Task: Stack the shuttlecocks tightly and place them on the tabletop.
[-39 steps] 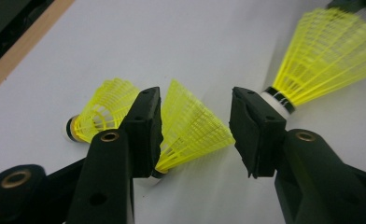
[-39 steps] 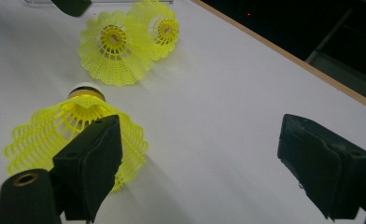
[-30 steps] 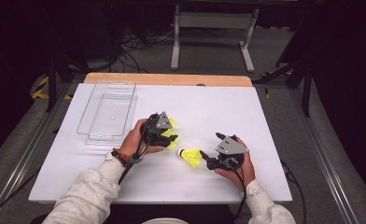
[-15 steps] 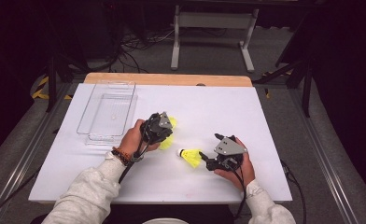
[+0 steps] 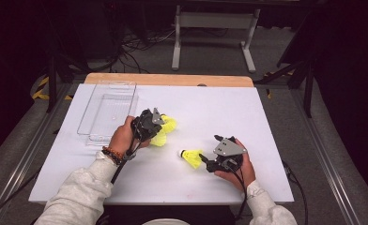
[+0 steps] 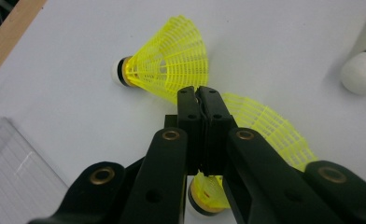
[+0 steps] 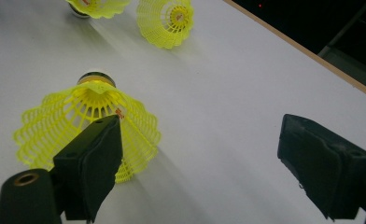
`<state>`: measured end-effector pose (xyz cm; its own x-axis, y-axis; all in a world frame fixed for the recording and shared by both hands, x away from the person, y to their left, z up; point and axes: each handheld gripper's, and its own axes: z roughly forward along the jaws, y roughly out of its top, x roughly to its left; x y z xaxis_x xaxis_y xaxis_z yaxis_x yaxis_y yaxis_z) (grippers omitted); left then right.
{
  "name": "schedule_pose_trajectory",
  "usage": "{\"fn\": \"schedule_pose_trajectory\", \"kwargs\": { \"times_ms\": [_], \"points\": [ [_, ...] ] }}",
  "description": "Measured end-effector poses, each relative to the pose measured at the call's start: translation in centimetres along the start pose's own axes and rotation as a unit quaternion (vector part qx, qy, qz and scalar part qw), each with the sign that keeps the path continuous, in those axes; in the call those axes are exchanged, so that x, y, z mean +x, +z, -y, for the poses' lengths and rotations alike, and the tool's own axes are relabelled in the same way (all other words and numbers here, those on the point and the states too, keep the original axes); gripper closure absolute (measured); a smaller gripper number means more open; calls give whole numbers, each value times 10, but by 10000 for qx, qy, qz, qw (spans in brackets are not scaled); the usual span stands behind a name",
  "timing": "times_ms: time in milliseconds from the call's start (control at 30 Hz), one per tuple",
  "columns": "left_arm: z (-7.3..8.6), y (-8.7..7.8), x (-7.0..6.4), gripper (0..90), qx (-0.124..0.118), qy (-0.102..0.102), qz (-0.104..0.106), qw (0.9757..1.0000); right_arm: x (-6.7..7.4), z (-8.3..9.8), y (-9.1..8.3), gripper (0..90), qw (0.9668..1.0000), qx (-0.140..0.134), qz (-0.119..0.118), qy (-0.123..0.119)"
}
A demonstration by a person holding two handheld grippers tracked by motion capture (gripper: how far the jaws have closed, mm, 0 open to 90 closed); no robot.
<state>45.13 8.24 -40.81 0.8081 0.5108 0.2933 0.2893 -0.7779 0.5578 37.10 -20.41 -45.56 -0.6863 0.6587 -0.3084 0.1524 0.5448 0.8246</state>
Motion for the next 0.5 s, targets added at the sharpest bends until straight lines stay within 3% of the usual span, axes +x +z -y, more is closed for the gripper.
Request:
{"fn": "schedule_pose_trajectory", "kwargs": {
  "times_ms": [167, 267, 500],
  "points": [
    [-6, 14, -8, 849, 36, 53, 143, 9999, -1, 1, 0, 148, 10000, 11, -31, 28],
    [-10, 19, -10, 811, 5, -15, 219, 9998, -1, 1, 0, 147, 10000, 12, -36, 22],
    [-12, 21, -12, 758, -85, -79, 165, 9998, -1, 1, 0, 146, 10000, 6, -47, 24]
  ]
}}
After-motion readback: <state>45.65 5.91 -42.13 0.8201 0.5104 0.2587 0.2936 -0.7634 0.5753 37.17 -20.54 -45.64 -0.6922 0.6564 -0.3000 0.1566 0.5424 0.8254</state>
